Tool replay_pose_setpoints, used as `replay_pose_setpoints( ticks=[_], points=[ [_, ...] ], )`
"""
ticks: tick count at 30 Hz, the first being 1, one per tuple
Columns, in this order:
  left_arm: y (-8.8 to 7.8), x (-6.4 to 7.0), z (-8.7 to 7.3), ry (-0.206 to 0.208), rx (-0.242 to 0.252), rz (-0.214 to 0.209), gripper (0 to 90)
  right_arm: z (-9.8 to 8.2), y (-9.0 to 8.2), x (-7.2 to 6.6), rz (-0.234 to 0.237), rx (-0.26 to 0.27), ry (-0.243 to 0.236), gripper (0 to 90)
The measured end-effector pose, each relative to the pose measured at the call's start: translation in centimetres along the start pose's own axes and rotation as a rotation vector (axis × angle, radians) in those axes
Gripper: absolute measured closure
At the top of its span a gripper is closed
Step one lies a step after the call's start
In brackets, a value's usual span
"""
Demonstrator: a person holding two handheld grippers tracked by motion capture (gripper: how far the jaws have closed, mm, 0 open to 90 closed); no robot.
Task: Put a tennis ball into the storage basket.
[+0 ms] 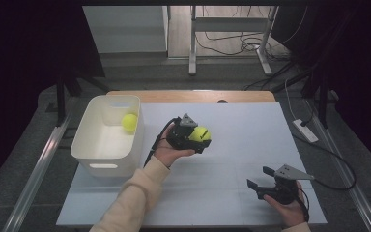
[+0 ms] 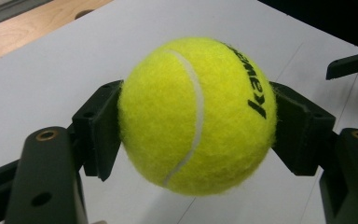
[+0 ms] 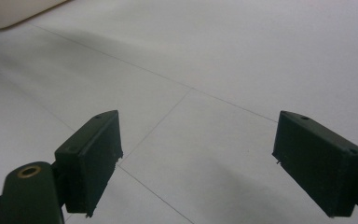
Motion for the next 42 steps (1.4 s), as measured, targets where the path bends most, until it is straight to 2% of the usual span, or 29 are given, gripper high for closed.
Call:
replay_pose_setpoints(
  ticks=[16,18,24,42],
  points=[
    [-1.8,-0.5,-1.1,-0.018,0.026,0.023,27.3,0.0,0.0,0.0,0.000,-0.001,-0.001,15.0],
    [-2.1,-0.7,-1.3,-0.030,0.036,0.020,27.3,0.0,0.0,-0.1,0.000,-0.001,-0.001,15.0],
    [-2.3,-1.1,-1.8,-0.040,0.034,0.026,27.3,0.0,0.1,-0.1,0.001,-0.004,-0.001,15.0],
    [-3.9,-1.6,-2.5,-0.061,0.074,0.044,27.3,0.0,0.1,-0.1,-0.001,-0.003,0.000,15.0]
  ],
)
Point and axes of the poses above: each handheld gripper's, and its own axes: y roughly forward along the jaws, z roughly out of its top, x roughly to its right, the point moved 1 cm from there along y, roughly forward along the jaws, and after that the axes turned 15 degrees about -x, right-handed, at the moved point
